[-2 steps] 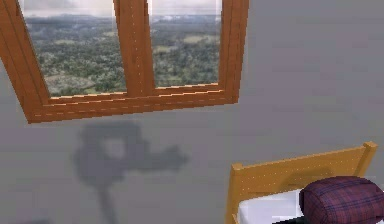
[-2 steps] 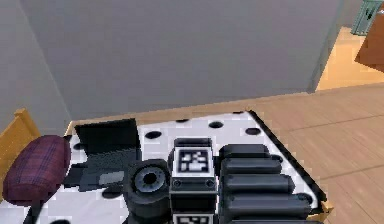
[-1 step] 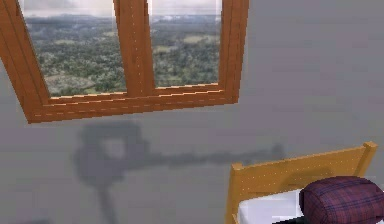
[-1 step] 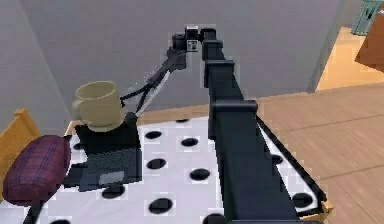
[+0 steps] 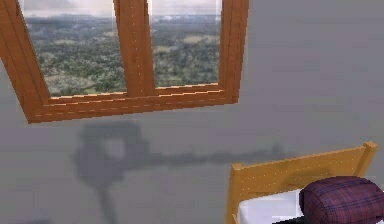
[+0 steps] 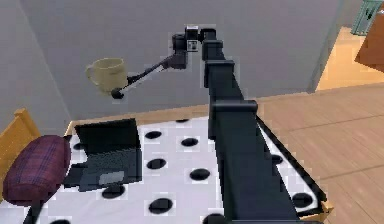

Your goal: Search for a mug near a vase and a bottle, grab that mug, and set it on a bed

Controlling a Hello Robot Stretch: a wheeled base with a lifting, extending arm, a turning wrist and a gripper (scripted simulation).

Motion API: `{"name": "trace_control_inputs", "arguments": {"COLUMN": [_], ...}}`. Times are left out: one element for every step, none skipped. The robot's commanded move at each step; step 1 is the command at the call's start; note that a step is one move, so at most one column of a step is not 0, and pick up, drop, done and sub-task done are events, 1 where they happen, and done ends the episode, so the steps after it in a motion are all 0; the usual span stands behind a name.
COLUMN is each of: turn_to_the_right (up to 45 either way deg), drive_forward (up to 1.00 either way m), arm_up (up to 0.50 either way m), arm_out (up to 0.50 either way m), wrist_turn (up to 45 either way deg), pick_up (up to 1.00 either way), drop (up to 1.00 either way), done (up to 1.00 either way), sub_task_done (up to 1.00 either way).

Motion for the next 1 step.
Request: {"name": "trace_control_inputs", "arguments": {"turn_to_the_right": [0.0], "drive_forward": [0.0], "arm_up": [0.0], "arm_out": [0.0], "wrist_turn": [39.0], "pick_up": [0.0], "drop": [0.0], "done": [0.0], "sub_task_done": [0.0]}}
